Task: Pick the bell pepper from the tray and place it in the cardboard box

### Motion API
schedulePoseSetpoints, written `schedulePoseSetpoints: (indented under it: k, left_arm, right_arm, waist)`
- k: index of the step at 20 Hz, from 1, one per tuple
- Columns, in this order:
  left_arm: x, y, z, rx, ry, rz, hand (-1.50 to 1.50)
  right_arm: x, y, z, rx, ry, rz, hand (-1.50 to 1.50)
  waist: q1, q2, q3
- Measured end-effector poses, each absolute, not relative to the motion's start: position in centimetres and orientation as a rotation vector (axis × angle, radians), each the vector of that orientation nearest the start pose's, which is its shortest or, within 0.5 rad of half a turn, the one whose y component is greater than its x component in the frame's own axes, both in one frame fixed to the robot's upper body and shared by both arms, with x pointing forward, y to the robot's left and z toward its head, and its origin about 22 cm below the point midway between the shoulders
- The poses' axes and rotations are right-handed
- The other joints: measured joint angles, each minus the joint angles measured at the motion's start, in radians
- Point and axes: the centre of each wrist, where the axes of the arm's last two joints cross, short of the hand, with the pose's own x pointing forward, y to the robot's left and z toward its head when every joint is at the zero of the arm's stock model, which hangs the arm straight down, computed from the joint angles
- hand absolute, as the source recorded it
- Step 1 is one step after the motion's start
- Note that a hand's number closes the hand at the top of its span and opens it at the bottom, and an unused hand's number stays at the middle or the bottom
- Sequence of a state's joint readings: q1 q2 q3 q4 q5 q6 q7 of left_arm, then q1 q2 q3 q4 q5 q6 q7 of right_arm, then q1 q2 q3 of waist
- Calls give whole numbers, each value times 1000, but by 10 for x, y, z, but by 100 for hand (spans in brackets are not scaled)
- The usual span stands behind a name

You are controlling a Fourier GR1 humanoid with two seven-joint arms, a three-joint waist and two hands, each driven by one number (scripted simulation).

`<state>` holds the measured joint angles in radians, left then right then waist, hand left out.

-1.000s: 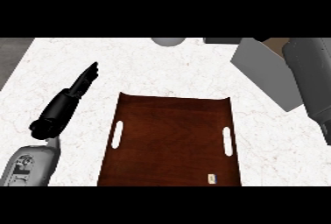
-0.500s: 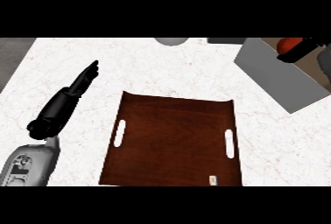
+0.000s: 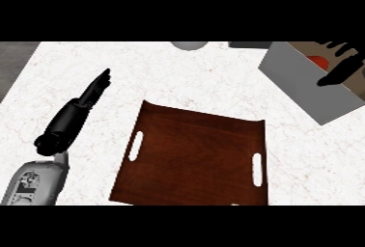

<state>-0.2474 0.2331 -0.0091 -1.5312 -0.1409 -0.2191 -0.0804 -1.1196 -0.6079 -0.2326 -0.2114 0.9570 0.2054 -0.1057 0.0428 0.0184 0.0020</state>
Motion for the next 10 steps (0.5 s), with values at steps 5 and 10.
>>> schedulePoseSetpoints:
  k: [5, 10]
  left_arm:
    - [300, 254, 68, 65, -1769, -547, 0]
    - [297, 258, 67, 70, -1765, -545, 0]
  right_arm:
    - [444, -376, 173, -706, -1407, 638, -150]
    - [437, -396, 177, -530, -1596, 196, -150]
  waist:
    - [-14, -3, 3]
    - [-13, -4, 3]
